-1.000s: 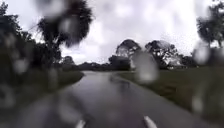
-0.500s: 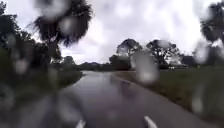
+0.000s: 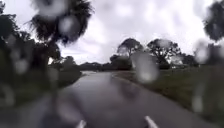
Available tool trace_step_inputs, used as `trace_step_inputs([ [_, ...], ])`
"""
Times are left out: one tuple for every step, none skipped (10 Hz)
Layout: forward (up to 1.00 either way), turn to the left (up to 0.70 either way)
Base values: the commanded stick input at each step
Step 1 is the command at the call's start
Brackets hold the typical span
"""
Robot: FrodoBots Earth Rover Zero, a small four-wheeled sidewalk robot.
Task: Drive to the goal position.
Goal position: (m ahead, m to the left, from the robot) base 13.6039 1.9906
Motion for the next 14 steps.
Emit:
trace_step_inputs([
  [0.7, 0.0],
  [0.7, 0.0],
  [0.7, 0.0],
  [0.7, 0.0],
  [0.7, 0.0],
  [0.7, 0.0],
  [0.7, 0.0],
  [0.7, 0.0],
  [0.7, 0.0],
  [0.7, 0.0],
  [0.7, 0.0],
  [0.7, 0.0],
  [0.7, 0.0],
  [0.7, 0.0],
])
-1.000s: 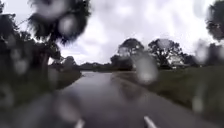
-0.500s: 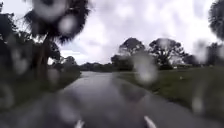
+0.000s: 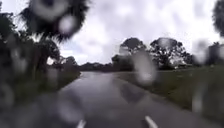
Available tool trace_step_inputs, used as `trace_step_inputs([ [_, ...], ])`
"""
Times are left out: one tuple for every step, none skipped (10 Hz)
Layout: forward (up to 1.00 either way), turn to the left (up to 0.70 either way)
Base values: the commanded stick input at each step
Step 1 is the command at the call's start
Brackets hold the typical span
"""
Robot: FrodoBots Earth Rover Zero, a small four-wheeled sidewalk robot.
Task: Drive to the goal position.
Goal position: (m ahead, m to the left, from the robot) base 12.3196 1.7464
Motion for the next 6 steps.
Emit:
trace_step_inputs([
  [0.7, 0.0],
  [0.7, 0.0],
  [0.7, 0.0],
  [0.7, 0.0],
  [0.7, 0.0],
  [0.7, 0.0],
])
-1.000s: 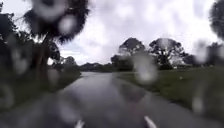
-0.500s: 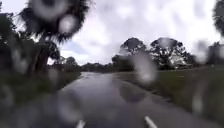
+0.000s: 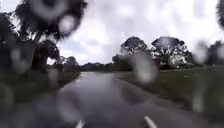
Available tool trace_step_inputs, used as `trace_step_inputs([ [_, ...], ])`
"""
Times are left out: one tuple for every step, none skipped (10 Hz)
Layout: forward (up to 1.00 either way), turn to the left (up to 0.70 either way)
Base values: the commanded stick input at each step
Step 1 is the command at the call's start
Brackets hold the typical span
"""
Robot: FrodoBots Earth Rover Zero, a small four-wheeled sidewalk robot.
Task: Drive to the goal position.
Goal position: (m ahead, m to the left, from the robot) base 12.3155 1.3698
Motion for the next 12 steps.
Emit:
trace_step_inputs([
  [0.7, 0.0],
  [0.7, 0.0],
  [0.7, 0.0],
  [0.7, 0.0],
  [0.7, 0.0],
  [0.7, 0.0],
  [0.7, 0.0],
  [0.7, 0.0],
  [0.7, 0.0],
  [0.7, 0.0],
  [0.7, 0.0],
  [0.7, 0.0],
])
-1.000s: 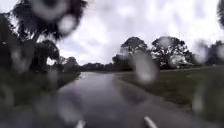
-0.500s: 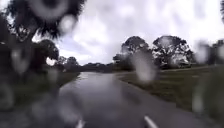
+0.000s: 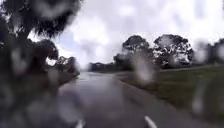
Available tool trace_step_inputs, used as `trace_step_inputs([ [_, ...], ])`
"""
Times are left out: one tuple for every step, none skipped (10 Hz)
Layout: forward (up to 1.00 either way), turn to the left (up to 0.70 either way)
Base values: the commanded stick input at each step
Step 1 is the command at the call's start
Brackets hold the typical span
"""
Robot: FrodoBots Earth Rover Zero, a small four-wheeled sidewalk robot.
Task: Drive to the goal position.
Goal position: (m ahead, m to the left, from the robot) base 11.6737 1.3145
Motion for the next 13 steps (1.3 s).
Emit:
trace_step_inputs([
  [0.7, 0.0],
  [0.7, 0.0],
  [0.7, 0.0],
  [0.7, 0.0],
  [0.7, 0.0],
  [0.7, 0.0],
  [0.7, 0.0],
  [0.7, 0.04],
  [0.7, 0.1],
  [0.7, 0.14],
  [0.7, 0.18],
  [0.7, 0.22],
  [0.7, 0.26],
])
